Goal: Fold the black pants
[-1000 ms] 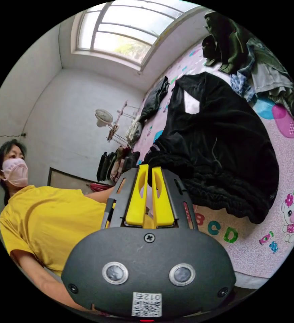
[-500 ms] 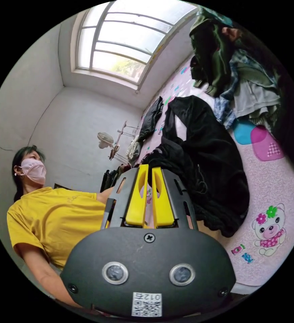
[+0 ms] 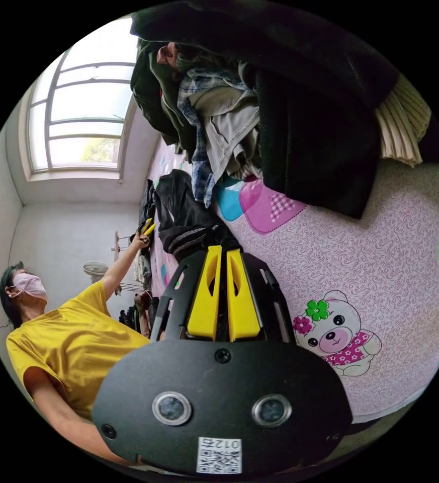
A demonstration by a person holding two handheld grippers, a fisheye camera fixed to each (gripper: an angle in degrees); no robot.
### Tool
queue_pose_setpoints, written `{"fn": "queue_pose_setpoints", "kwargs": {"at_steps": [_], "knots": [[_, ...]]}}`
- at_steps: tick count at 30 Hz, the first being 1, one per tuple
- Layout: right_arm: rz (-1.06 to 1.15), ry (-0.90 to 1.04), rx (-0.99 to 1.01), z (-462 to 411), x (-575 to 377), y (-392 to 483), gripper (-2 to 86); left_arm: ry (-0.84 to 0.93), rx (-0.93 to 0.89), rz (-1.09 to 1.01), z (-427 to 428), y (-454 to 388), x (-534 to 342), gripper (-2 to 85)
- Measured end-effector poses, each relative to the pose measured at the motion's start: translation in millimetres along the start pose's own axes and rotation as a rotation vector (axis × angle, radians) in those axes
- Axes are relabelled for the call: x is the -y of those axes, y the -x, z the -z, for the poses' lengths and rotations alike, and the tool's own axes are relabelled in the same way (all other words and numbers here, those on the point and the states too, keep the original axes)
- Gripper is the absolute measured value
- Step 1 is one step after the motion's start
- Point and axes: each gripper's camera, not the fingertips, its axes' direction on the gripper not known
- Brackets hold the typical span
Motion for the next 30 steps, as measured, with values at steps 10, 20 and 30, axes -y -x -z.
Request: {"fn": "queue_pose_setpoints", "kwargs": {"at_steps": [10, 20, 30], "knots": [[-0.033, -0.010, -0.011, -10, -4, -1, 1.1, 0.012, 0.127, -0.068, 10, -63, 44, 4.5], [0.064, -0.025, 0.044, -7, -30, 51, 1.0, 0.055, 0.203, -0.147, 128, -79, 24, 0.8], [0.315, 0.089, 0.018, 3, -81, 146, 0.9, 0.080, 0.384, -0.055, 410, -4, -57, 0.5]]}}
